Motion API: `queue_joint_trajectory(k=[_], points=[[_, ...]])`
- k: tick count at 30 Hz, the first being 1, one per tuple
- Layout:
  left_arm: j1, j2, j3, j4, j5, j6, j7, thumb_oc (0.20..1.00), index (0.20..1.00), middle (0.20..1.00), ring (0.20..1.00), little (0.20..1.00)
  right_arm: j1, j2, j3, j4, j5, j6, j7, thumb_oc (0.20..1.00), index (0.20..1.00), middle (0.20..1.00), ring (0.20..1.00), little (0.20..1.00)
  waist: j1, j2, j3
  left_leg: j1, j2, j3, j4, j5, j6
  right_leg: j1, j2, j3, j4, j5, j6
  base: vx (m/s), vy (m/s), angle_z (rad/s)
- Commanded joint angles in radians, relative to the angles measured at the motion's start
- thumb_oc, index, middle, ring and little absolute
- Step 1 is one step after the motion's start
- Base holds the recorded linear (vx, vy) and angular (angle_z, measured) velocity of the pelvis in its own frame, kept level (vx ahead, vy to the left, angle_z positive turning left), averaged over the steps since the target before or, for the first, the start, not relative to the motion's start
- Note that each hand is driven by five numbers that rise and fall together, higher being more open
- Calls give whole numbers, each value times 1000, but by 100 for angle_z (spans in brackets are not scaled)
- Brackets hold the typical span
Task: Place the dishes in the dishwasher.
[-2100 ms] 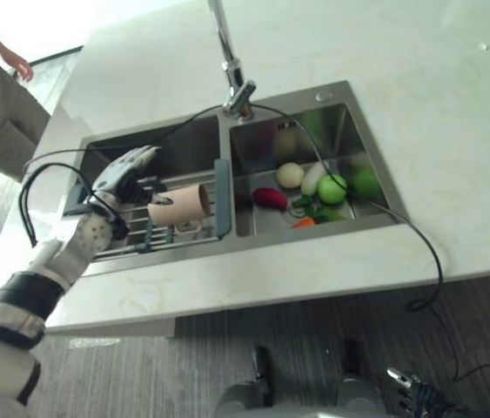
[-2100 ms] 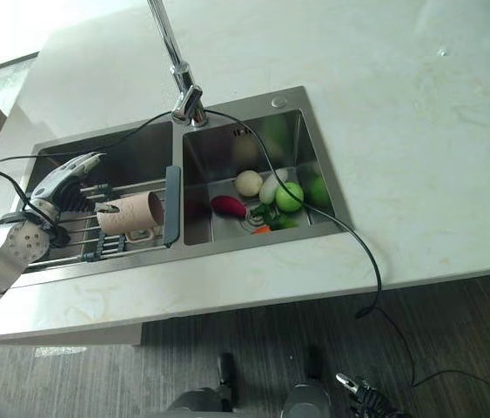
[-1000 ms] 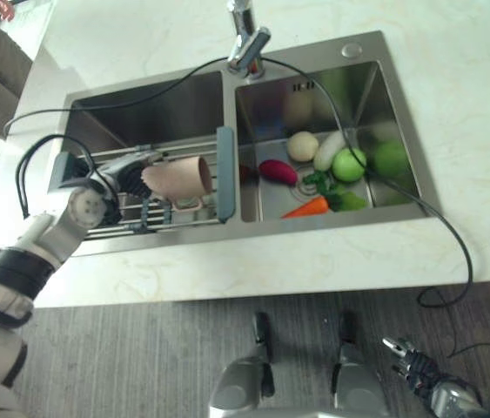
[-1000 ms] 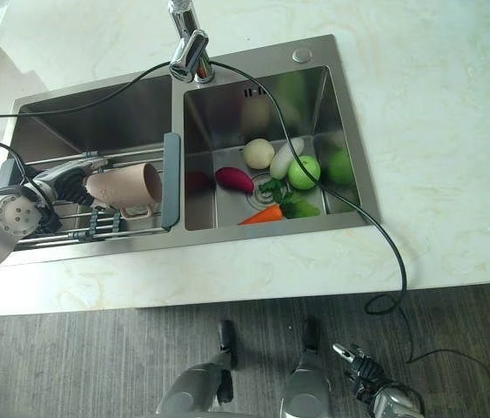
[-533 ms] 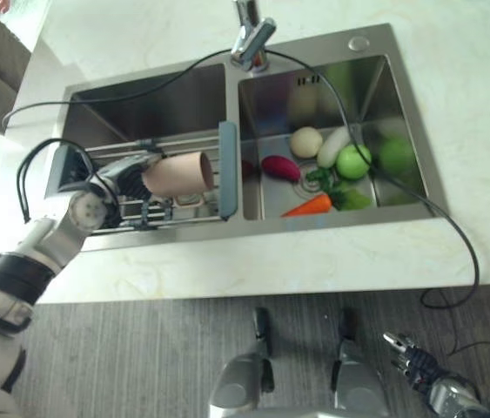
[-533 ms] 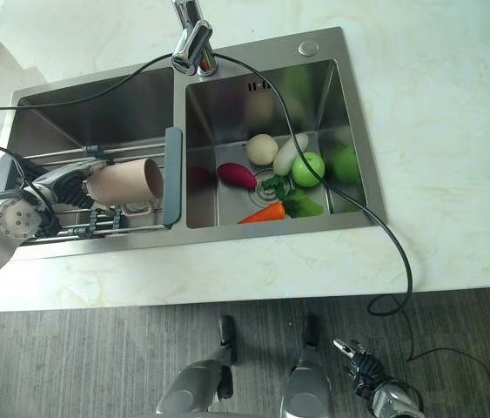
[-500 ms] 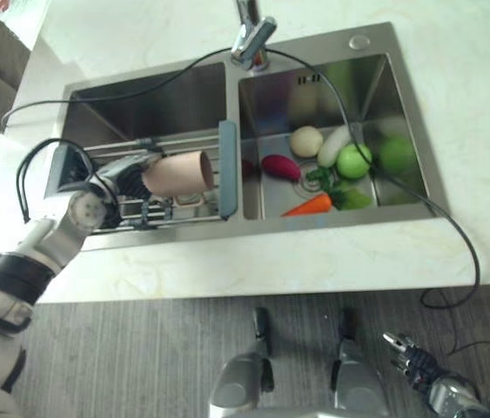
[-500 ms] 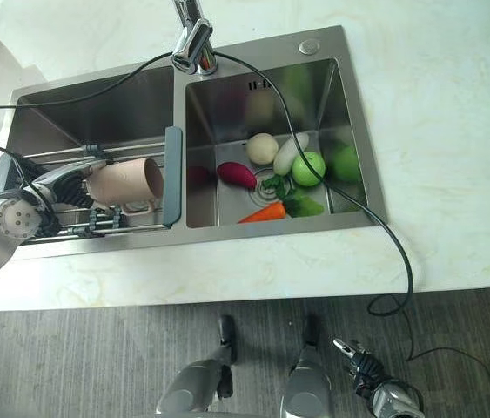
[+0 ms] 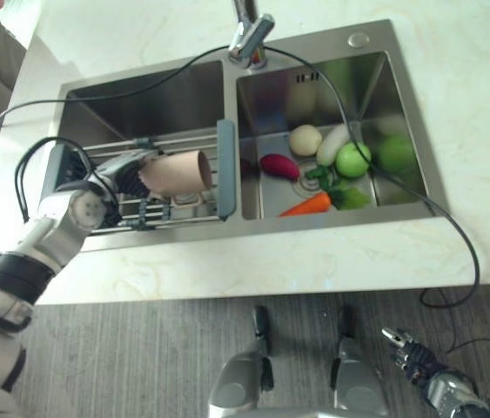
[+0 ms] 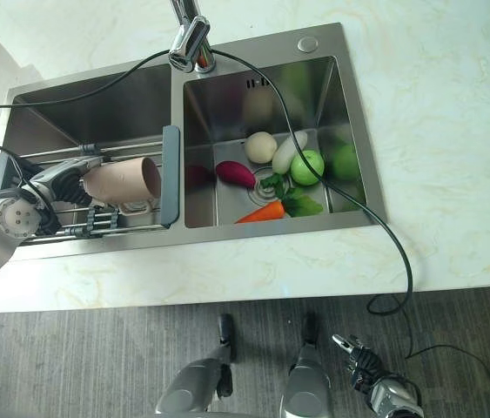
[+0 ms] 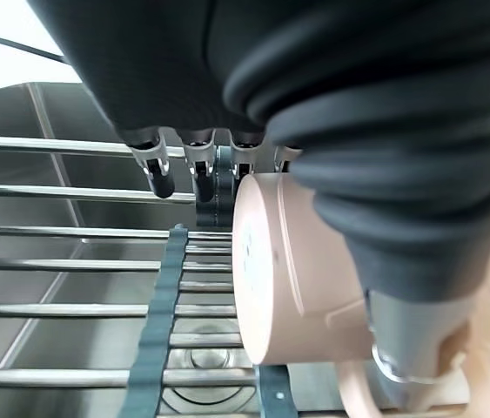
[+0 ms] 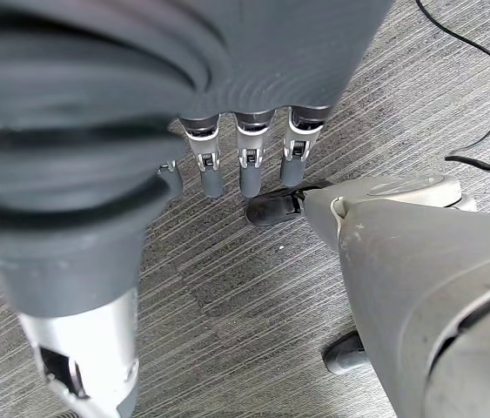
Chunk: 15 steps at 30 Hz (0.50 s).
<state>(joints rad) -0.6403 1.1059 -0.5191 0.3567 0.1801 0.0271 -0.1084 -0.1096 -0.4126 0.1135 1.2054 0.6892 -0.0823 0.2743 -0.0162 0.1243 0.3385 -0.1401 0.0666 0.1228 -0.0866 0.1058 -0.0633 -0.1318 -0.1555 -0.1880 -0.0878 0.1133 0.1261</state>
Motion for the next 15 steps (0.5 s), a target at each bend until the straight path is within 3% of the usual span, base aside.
queue_joint_trajectory(k=[1,15], points=[[-83,48,28,37,38,4,67,1000,1000,1000,1000,1000,4,16,35,-13,28,-12,1,1000,1000,1000,1000,1000,-6,-42,-6,-19,-88,-5,-1,-19,44,-39,-38,45,10,82,52,0,0,0],[-91,35,32,-7,42,-2,58,1000,1000,1000,1000,1000,-5,17,32,-20,28,-13,-5,1000,1000,1000,1000,1000,-14,-32,3,-24,-92,-1,-1,-18,44,-47,-42,53,13,80,49,3,1,-1]])
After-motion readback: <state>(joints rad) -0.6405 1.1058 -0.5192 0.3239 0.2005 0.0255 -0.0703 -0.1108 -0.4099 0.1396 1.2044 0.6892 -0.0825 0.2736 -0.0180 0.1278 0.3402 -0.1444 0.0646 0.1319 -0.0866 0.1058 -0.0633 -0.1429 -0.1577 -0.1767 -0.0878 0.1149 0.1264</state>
